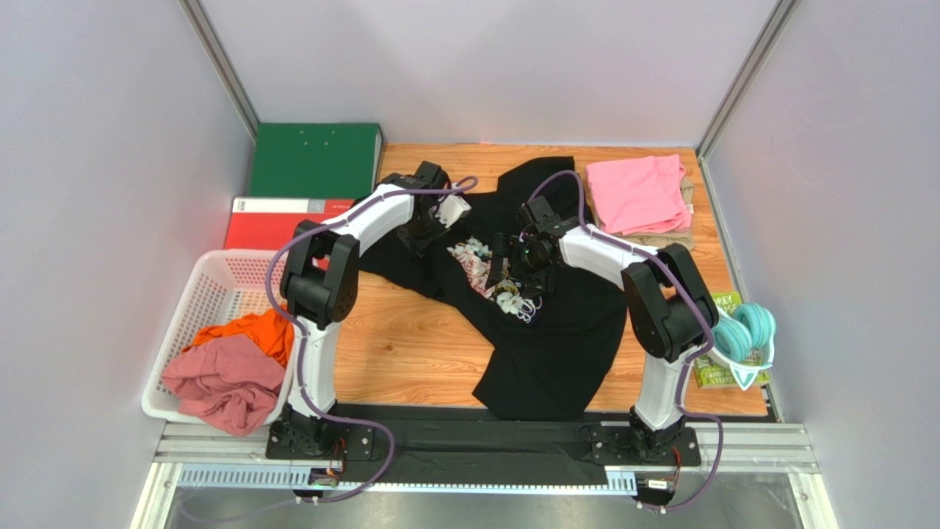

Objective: Fold and stack the t-shirts
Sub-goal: Grap the side of the flattened tshirt closest away from the robot with both arms

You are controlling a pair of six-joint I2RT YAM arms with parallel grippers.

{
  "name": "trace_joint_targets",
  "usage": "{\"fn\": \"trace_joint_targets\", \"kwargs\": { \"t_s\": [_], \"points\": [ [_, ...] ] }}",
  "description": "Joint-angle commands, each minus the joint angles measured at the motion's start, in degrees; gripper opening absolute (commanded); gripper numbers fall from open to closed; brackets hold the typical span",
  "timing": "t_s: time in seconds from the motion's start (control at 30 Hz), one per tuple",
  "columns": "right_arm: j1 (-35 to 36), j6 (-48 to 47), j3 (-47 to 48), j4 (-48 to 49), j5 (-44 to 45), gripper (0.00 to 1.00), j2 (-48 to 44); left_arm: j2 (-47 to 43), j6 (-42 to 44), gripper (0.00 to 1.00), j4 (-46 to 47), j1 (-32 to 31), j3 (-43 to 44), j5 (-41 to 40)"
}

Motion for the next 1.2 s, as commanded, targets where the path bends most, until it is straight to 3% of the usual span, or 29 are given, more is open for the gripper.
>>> {"fn": "trace_joint_targets", "kwargs": {
  "t_s": [0.0,0.1,0.2,0.4,0.83,1.03,1.17],
  "points": [
    [0.5,0.2,-3.6,0.9,0.6,1.00,4.4,-0.2,1.1,0.23,1.0,0.0,1.9,-0.7],
    [0.5,0.2,-4.0,1.1,0.6,1.00,4.0,-0.2,1.4,0.20,1.4,0.0,2.0,-1.1],
    [0.5,0.3,-4.2,1.1,0.6,1.00,3.8,-0.2,1.7,0.00,1.5,0.0,2.2,-1.4],
    [0.5,-0.5,-4.4,0.6,0.8,1.00,2.5,-6.8,3.4,0.00,-1.5,0.0,1.9,-2.1],
    [0.5,-2.0,-5.7,-3.2,3.3,1.00,-4.3,-42.9,10.0,0.00,-20.0,0.6,-9.2,-0.8],
    [1.9,-1.0,-10.1,-13.0,13.7,1.00,-17.3,-46.9,9.9,0.00,-17.2,1.0,-19.6,-3.8],
    [5.5,3.7,-15.4,-20.0,19.5,1.00,-34.9,-47.1,8.6,0.00,-14.6,1.0,-24.8,-2.5]
  ]
}}
